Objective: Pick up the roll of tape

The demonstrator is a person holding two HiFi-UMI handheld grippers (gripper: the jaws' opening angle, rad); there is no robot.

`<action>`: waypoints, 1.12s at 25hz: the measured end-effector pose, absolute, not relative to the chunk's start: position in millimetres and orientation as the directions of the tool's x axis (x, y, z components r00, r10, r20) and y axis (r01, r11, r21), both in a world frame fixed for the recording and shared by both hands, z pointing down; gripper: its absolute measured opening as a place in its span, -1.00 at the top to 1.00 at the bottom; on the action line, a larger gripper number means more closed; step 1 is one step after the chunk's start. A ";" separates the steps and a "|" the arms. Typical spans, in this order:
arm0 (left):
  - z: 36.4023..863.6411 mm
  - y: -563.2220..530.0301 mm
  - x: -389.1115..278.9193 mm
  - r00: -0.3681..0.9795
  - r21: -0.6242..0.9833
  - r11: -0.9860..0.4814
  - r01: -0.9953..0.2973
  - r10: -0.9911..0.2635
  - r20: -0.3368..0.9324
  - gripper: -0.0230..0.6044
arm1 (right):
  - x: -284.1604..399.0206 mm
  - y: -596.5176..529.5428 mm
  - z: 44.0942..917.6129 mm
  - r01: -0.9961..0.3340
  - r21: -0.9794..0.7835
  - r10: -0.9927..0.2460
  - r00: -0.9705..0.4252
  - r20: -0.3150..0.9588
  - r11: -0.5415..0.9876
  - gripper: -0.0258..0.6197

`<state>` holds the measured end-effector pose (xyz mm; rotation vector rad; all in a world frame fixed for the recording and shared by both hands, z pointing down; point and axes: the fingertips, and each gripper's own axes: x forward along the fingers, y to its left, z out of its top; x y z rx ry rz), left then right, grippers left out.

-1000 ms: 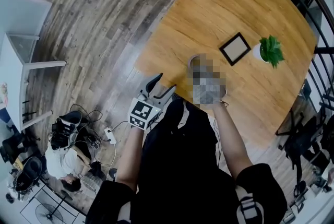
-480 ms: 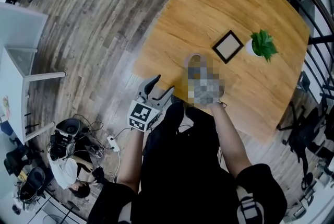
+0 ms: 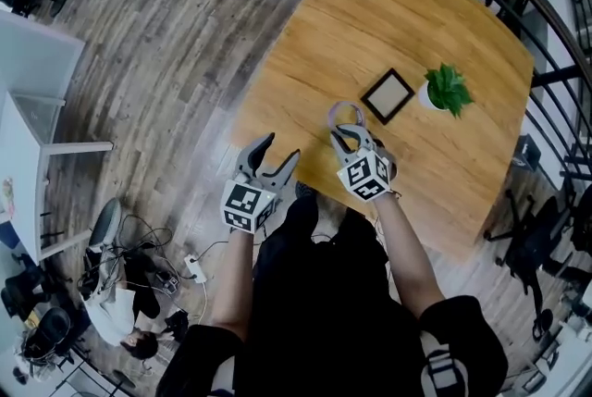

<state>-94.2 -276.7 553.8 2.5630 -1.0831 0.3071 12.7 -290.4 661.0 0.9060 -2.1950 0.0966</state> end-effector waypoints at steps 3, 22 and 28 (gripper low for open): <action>543.2 -279.8 -88.3 0.691 0.204 -0.664 -0.719 -0.653 0.311 0.11 | 17.9 -292.9 644.6 -0.635 0.209 -0.592 -0.480 0.647 0.744 0.74; 486.2 -285.8 -47.9 0.672 0.150 -0.656 -0.740 -0.705 0.227 0.11 | 58.9 -298.4 577.8 -0.633 0.262 -0.647 -0.509 0.568 0.728 0.73; 475.0 -275.6 -34.2 0.655 0.130 -0.643 -0.755 -0.724 0.218 0.11 | 82.9 -294.2 558.3 -0.641 0.278 -0.669 -0.514 0.536 0.715 0.73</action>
